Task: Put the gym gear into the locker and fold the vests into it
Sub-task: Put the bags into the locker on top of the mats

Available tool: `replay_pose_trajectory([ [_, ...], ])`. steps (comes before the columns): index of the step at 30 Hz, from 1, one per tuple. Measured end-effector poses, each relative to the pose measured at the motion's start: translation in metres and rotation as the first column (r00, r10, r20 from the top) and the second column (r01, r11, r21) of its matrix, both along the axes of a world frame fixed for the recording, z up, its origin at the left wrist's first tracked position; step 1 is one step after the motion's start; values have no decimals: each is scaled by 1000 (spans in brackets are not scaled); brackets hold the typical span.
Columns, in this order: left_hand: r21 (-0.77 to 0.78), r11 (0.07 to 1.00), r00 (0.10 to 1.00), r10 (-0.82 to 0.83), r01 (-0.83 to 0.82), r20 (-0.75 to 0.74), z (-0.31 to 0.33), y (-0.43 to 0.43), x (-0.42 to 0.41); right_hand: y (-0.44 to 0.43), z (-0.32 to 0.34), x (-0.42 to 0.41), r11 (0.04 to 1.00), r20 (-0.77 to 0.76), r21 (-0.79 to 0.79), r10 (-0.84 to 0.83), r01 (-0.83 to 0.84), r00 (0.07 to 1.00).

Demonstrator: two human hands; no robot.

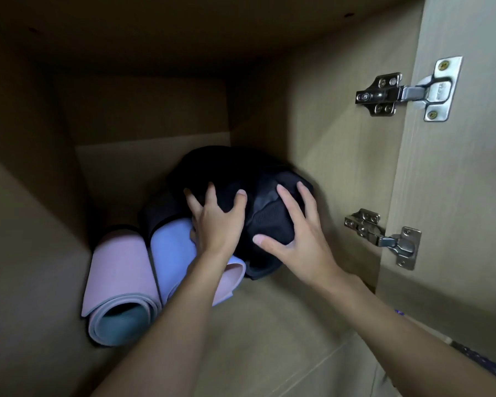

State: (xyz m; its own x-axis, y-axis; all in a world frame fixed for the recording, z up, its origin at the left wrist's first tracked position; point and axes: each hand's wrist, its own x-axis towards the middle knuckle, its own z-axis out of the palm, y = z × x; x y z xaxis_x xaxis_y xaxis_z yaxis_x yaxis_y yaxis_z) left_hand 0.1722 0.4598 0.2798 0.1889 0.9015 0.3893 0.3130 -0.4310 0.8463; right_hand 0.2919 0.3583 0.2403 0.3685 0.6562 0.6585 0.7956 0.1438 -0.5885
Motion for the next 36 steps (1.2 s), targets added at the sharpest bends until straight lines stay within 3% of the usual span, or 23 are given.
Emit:
replay_pose_trajectory([
  [3,108,987,992,-120,117,27,-14,-4,-11,17,7,4,1000,-49,23,-7,8,999],
  [7,180,970,986,-157,163,-48,-17,-3,-16,32,23,12,999,-91,34,5,-2,996],
  [11,231,960,985,-132,156,-114,-28,-1,-17,12,-2,15,998,59,38,44,-46,997],
  [14,205,969,977,-99,139,-191,-28,-1,-13,14,-13,14,1000,138,4,-7,6,990],
  [17,157,980,983,-99,123,-153,-23,2,-12,42,6,11,998,168,-46,-32,40,985],
  [21,190,973,987,-110,130,-115,-29,0,-17,54,11,14,991,76,-129,-10,20,997],
  [27,221,970,983,-66,103,-169,-30,-10,-24,27,5,7,975,79,-218,-22,38,997],
  [36,212,958,960,-140,194,-244,-28,-67,-59,-47,4,-17,966,105,-253,-28,55,994],
])
